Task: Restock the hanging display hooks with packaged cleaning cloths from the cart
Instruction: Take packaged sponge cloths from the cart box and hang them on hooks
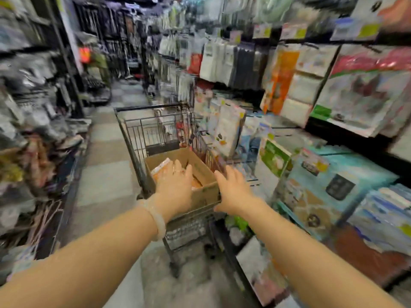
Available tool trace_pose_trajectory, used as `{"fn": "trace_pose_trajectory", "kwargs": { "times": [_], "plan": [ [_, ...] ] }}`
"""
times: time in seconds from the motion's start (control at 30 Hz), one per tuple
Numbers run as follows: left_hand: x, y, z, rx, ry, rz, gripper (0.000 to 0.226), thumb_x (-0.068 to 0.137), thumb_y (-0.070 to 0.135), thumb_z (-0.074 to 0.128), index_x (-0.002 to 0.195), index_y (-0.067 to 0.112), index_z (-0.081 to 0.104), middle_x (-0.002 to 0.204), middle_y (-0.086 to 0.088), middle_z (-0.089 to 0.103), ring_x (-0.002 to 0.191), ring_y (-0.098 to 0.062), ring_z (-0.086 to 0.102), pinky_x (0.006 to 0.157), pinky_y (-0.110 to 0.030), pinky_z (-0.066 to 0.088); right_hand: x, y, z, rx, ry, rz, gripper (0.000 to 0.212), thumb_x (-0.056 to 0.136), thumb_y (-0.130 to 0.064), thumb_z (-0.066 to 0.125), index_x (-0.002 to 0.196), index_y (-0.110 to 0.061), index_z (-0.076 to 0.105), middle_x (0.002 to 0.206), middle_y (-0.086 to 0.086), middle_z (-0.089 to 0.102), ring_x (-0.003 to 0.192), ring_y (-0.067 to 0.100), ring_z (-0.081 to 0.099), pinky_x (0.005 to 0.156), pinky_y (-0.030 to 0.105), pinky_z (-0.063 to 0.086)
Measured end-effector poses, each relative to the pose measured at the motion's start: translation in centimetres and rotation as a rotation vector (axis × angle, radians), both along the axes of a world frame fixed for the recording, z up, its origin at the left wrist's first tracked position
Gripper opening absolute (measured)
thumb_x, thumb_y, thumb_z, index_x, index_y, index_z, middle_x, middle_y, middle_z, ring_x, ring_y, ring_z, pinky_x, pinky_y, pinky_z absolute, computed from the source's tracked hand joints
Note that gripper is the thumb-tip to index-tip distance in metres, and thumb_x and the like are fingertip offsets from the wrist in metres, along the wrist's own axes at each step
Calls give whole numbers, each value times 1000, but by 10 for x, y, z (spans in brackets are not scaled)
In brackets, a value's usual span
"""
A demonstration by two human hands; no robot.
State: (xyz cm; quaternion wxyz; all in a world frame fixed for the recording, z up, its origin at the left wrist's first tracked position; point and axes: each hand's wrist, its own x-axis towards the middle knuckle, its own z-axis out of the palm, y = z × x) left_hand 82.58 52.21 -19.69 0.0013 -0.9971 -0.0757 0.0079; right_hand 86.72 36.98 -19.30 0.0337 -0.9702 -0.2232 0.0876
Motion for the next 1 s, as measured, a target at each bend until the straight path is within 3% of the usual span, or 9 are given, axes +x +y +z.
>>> {"fn": "trace_pose_trajectory", "kwargs": {
  "times": [0.2,0.43,0.53,0.63,0.7,0.8,0.87,1.0],
  "plan": [
    [65,44,-66,-73,120,97,94,84,36,63,151,19,0,159,-17,-4,146,-36,-4,115,-53,14,90,48,-47,-45,43,76,100,77,-40,72,149,-21,5,158,11,-6,145,33,-4,115,48,14],
    [190,100,-108,-213,166,265,92,84,39,62,152,20,4,160,-11,3,146,-34,1,116,-52,18,246,111,-89,-59,136,209,99,78,-40,70,149,-20,4,157,12,-4,144,34,-2,115,49,16],
    [239,124,-125,-282,192,352,89,84,36,62,151,19,6,157,-14,11,144,-35,12,114,-51,24,311,134,-110,-60,222,231,98,79,-41,70,149,-21,6,157,12,-2,144,35,1,114,49,20],
    [273,145,-154,-357,165,423,96,83,34,62,150,23,-5,152,-17,18,131,-37,31,106,-49,36,363,153,-140,-29,297,223,94,79,-41,70,149,-20,10,155,11,10,141,36,11,112,47,23],
    [287,152,-176,-406,196,472,89,83,35,63,149,22,5,147,-15,26,125,-34,35,103,-47,39,389,164,-165,-37,355,222,92,80,-42,68,149,-17,12,152,12,17,140,35,17,111,45,27],
    [302,161,-211,-455,280,540,76,82,33,65,145,19,24,147,-12,27,131,-33,31,105,-45,38,414,187,-203,-59,445,241,86,81,-45,65,147,-15,18,149,15,25,137,35,25,107,41,31],
    [313,167,-233,-497,291,554,72,83,34,65,143,20,27,150,-12,26,135,-32,28,109,-45,35,426,202,-229,-37,490,290,83,81,-50,64,146,-17,24,148,10,33,137,32,29,109,38,29],
    [344,181,-269,-649,225,618,68,90,35,58,147,16,26,149,-12,32,138,-29,29,111,-37,29,443,231,-276,6,610,268,95,81,-48,66,150,-16,10,156,6,19,143,27,19,113,37,21]
  ]
}}
